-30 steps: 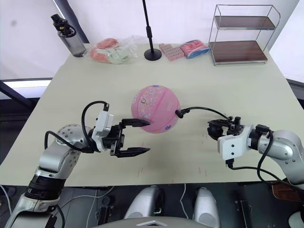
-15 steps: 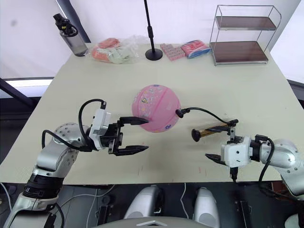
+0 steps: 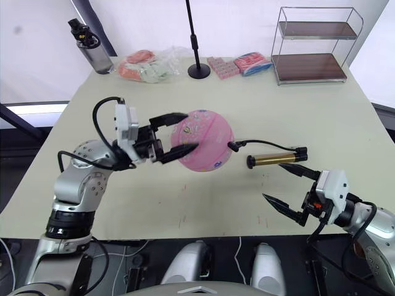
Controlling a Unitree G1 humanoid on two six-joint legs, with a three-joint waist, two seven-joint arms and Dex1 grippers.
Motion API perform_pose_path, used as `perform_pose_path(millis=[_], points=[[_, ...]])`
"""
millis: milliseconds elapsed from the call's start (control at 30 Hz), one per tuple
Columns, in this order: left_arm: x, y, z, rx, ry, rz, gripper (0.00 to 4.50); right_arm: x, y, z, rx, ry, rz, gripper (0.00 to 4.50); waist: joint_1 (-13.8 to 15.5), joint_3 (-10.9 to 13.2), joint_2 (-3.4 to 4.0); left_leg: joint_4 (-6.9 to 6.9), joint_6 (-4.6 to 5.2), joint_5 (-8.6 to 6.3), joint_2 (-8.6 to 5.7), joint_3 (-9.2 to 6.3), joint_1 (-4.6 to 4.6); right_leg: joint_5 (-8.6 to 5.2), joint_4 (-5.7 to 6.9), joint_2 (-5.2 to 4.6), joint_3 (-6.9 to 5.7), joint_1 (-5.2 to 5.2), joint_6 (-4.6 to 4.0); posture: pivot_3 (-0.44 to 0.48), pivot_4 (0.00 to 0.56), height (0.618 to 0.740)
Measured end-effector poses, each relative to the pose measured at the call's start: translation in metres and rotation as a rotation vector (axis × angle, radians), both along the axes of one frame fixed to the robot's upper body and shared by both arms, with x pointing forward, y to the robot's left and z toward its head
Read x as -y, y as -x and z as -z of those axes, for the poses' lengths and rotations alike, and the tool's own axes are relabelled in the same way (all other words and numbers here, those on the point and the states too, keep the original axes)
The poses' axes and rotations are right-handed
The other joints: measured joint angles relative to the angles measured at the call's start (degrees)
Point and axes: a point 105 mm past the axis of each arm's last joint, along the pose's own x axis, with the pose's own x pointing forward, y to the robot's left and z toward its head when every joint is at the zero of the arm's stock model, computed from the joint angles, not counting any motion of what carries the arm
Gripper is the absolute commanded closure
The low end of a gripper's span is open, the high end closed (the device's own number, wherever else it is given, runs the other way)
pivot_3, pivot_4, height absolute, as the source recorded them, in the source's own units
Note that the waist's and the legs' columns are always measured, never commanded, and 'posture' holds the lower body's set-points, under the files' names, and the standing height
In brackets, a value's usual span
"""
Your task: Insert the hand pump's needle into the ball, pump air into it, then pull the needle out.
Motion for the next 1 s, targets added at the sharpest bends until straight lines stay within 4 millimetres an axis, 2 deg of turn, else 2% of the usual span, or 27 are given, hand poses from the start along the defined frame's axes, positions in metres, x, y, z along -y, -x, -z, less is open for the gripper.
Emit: perform_pose_path(millis=[233,367,667,900,1000], points=[[0.005,-0.016,0.002,-0.055,0.001,-0.142,0.0,-0.002,0.001,-0.008,0.005,-0.07,0.006,0.05,0.0,0.0,-0.03,0.0,0.0,0.0,-0.01,0.01,-0.01,0.0,-0.02,0.0,0.02,0.0,0.0,0.0,0.15,0.736],[0.009,-0.027,0.01,-0.116,-0.013,-0.262,0.0,0.001,0.0,-0.01,0.015,-0.082,0.022,0.05,0.1,0.0,-0.04,0.0,0.0,0.0,-0.02,0.01,-0.01,0.0,0.0,0.0,0.03,0.0,0.0,0.0,0.15,0.736],[0.016,-0.033,0.017,-0.145,-0.057,-0.332,0.0,-0.001,-0.002,-0.014,0.05,-0.077,0.01,0.05,0.1,0.0,-0.05,0.01,-0.01,0.01,-0.03,0.05,0.01,0.0,0.02,0.01,0.04,-0.01,0.0,0.0,0.15,0.736],[0.018,-0.036,0.028,-0.164,-0.047,-0.353,0.0,0.001,-0.029,-0.005,0.076,0.034,0.089,0.05,0.1,0.0,-0.07,0.05,-0.02,0.02,-0.05,0.2,0.09,0.0,0.11,0.01,0.12,0.01,0.0,0.0,0.15,0.736],[0.017,-0.036,0.031,-0.163,-0.031,-0.362,0.0,-0.006,-0.046,-0.002,0.089,0.104,0.09,0.05,0.1,-0.1,-0.11,0.06,-0.03,0.03,-0.05,0.28,0.22,0.0,0.25,0.01,0.28,0.02,0.0,0.0,0.15,0.736]])
